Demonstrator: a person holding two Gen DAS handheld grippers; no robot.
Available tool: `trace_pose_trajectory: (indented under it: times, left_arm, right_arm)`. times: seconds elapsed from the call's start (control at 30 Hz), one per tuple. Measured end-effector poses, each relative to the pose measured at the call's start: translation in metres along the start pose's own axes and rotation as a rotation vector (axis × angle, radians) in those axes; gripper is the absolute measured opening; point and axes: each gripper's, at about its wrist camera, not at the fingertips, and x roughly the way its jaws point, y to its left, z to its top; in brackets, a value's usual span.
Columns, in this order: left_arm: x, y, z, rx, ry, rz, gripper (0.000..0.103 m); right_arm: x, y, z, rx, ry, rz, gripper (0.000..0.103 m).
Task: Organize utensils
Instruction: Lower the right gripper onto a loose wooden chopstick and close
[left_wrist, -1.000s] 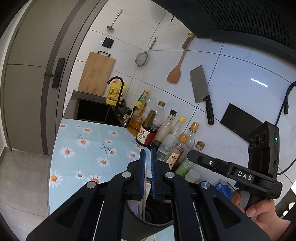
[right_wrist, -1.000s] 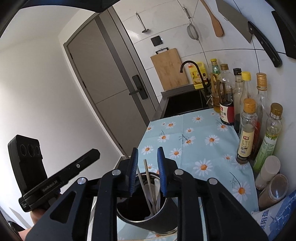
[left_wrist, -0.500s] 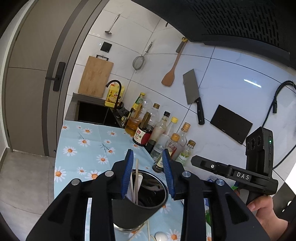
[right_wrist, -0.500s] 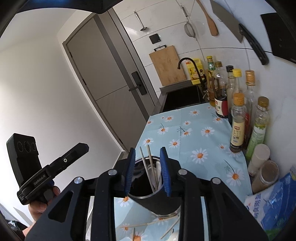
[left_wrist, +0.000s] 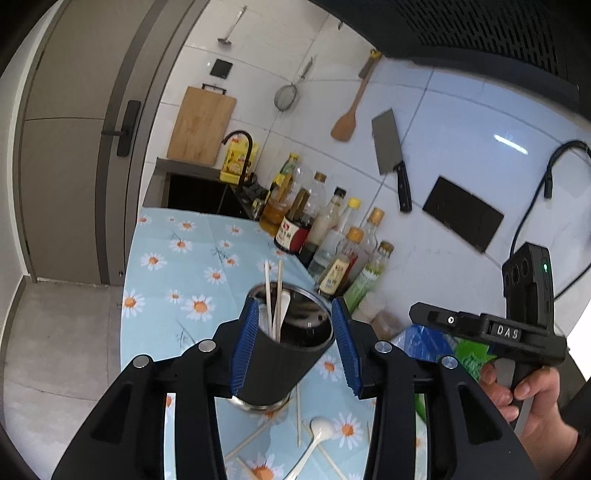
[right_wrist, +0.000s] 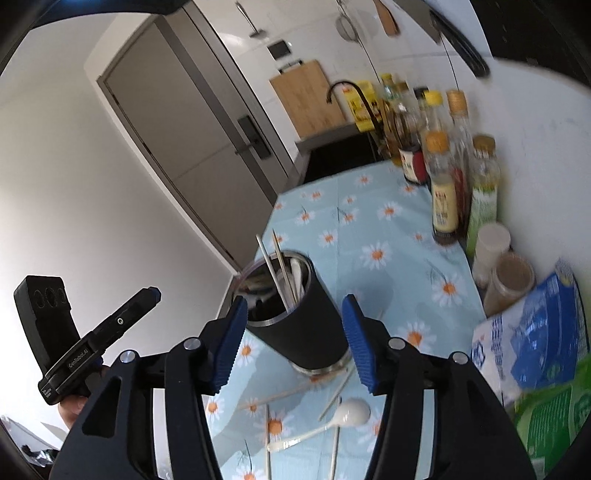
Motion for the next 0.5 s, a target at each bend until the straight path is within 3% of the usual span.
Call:
trace_pose_trajectory:
  times: [0.1, 0.5]
  left_arm:
    - [0.004, 0.001, -0.011, 0.022, 0.054, 0.002, 0.046]
    - [0.020, 0.005, -0.076, 0.008, 0.242, 0.009, 0.046]
  right_arm:
    - [0.001, -0.006, -0.010, 0.028, 0.061, -0.028, 0.060]
    - [0.035, -0.057, -0.073, 0.263, 0.401, -0.160, 0.060]
